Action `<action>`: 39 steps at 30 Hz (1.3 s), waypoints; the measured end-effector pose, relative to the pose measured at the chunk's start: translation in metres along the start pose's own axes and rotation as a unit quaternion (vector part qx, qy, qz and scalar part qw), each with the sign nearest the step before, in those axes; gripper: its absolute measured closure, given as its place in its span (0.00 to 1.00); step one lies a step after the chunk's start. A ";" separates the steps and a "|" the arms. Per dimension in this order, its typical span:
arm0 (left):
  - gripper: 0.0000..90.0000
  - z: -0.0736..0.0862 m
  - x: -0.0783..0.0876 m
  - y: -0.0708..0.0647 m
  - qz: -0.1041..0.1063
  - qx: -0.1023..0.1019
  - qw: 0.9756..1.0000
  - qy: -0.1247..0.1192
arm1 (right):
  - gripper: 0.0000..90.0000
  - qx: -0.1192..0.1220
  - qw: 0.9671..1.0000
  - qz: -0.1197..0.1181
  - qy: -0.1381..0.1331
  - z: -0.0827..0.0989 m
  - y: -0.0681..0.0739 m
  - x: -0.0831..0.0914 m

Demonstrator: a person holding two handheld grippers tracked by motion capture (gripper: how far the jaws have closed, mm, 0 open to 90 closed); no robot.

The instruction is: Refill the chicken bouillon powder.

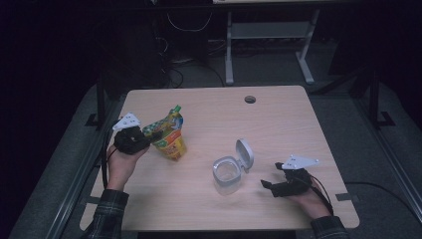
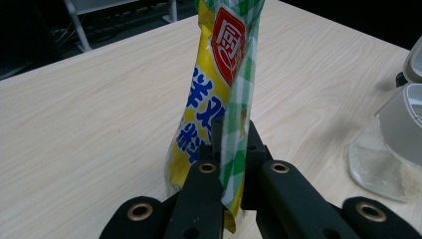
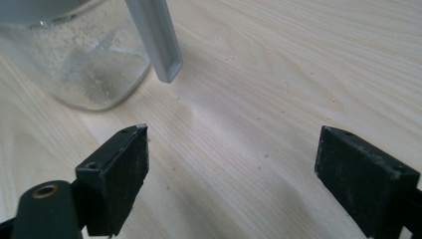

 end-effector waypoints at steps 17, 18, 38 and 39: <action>1.00 -0.004 0.015 -0.004 0.050 0.013 0.999 -0.005 | 0.33 -0.014 0.999 -0.044 0.005 0.000 0.005 -0.001; 1.00 -0.005 0.015 -0.005 0.053 0.014 0.998 -0.006 | 0.35 -0.015 0.999 -0.046 0.006 0.000 0.005 0.000; 1.00 -0.011 0.035 -0.029 0.121 0.017 0.992 -0.018 | 1.00 0.020 0.997 -0.080 -0.005 -0.009 0.020 0.011; 1.00 -0.012 0.035 -0.030 0.123 0.017 0.992 -0.019 | 1.00 0.021 0.996 -0.082 -0.005 -0.010 0.021 0.011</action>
Point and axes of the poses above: each handheld gripper's, and its own axes: x roughly backward along the jaws, z roughly out of its underside, y roughly to its left, the point moved 4 cm from there along -x, roughly forward along the jaws, and after that the axes turned 10 degrees about x, right-handed, at the moved point
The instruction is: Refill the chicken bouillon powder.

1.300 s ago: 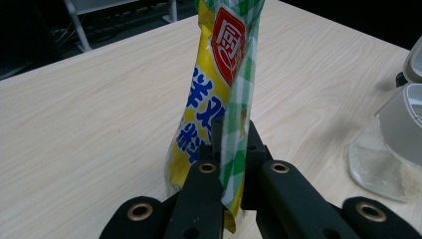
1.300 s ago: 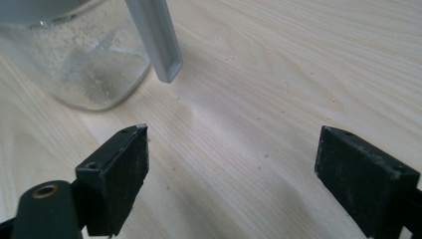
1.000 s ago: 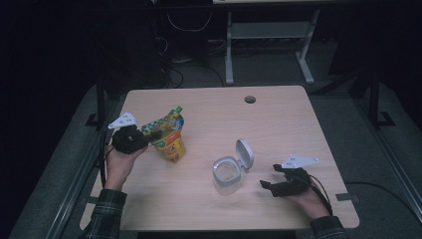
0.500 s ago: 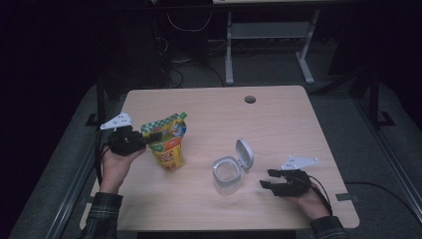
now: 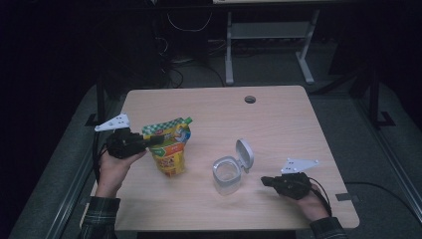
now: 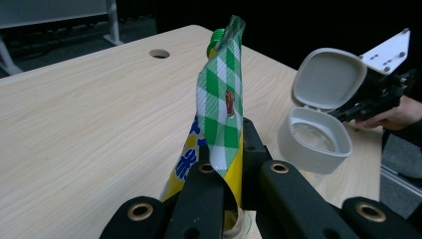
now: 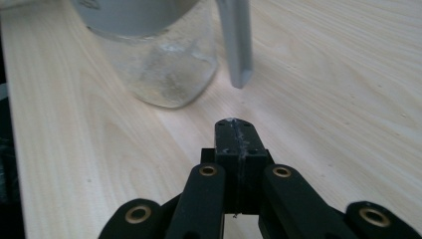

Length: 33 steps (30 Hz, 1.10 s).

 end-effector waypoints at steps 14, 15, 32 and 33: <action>1.00 -0.006 0.005 -0.019 0.034 -0.008 0.999 -0.009 | 1.00 0.012 0.999 -0.043 -0.030 -0.015 0.024 0.004; 1.00 -0.006 0.006 -0.020 0.035 -0.008 0.999 -0.010 | 1.00 0.010 0.998 -0.043 -0.032 -0.016 0.025 0.004; 1.00 -0.017 0.012 -0.036 0.051 -0.015 0.998 -0.024 | 1.00 0.032 0.994 -0.068 -0.082 -0.053 0.054 0.008; 1.00 -0.017 0.012 -0.037 0.052 -0.016 0.998 -0.026 | 1.00 0.032 0.994 -0.069 -0.082 -0.055 0.056 0.007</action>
Point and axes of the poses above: each handheld gripper's, and its own axes: x roughly backward along the jaws, z roughly out of its underside, y roughly to its left, the point moved 4 cm from there along -x, roughly forward along the jaws, and after that the axes turned 10 degrees about x, right-handed, at the moved point
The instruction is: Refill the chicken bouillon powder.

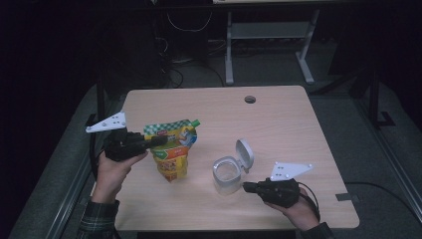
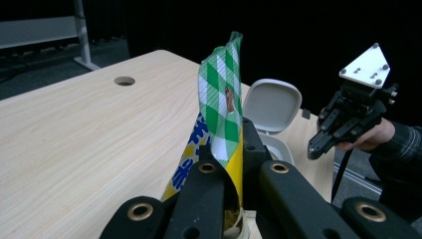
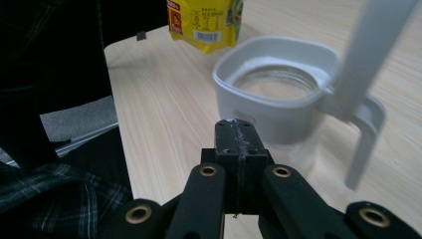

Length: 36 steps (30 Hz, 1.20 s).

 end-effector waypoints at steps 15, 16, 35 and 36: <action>1.00 -0.005 0.003 -0.007 0.018 0.004 1.000 -0.011 | 1.00 0.024 1.000 0.007 -0.006 -0.030 0.013 -0.028; 1.00 -0.005 0.003 -0.007 0.018 0.004 1.000 -0.011 | 1.00 0.024 1.000 0.008 -0.004 -0.031 0.014 -0.030; 1.00 -0.023 0.010 -0.018 0.030 -0.009 0.999 -0.013 | 1.00 0.025 0.999 0.044 -0.013 -0.067 0.017 -0.081; 1.00 -0.024 0.011 -0.019 0.033 -0.010 0.999 -0.014 | 1.00 0.022 0.999 0.046 -0.014 -0.069 0.015 -0.083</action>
Point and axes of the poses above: each handheld gripper's, and its own axes: x roughly backward along the jaws, z roughly out of its underside, y roughly to its left, the point moved 4 cm from there along -x, roughly forward along the jaws, and after that the axes turned 10 degrees about x, right-handed, at the moved point
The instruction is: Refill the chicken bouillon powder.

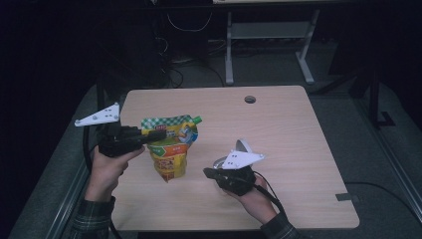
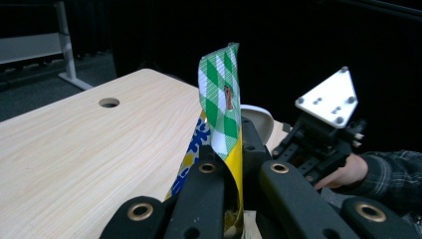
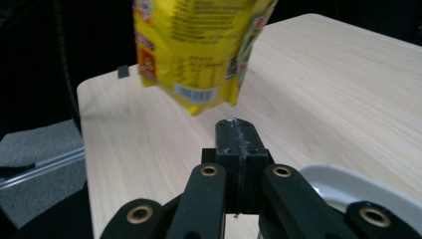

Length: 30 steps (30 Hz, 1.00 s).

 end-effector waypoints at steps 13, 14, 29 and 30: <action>1.00 -0.009 0.003 -0.014 0.020 0.003 1.000 -0.002 | 1.00 -0.013 0.999 0.033 0.000 -0.014 -0.007 -0.022; 1.00 -0.010 0.003 -0.016 0.024 0.001 1.000 -0.002 | 1.00 -0.012 0.999 0.032 -0.002 -0.015 -0.007 -0.024; 1.00 -0.016 -0.011 -0.028 0.032 -0.010 0.999 0.014 | 1.00 -0.007 1.000 0.026 -0.012 -0.022 0.003 -0.040; 1.00 -0.016 -0.013 -0.028 0.032 -0.009 0.999 0.015 | 1.00 -0.007 1.000 0.024 -0.012 -0.022 0.004 -0.041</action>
Point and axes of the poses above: each handheld gripper's, and its own axes: x roughly backward along the jaws, z roughly out of its underside, y roughly to its left, the point moved 4 cm from there along -x, roughly forward along the jaws, and after that the axes turned 10 degrees about x, right-handed, at the moved point
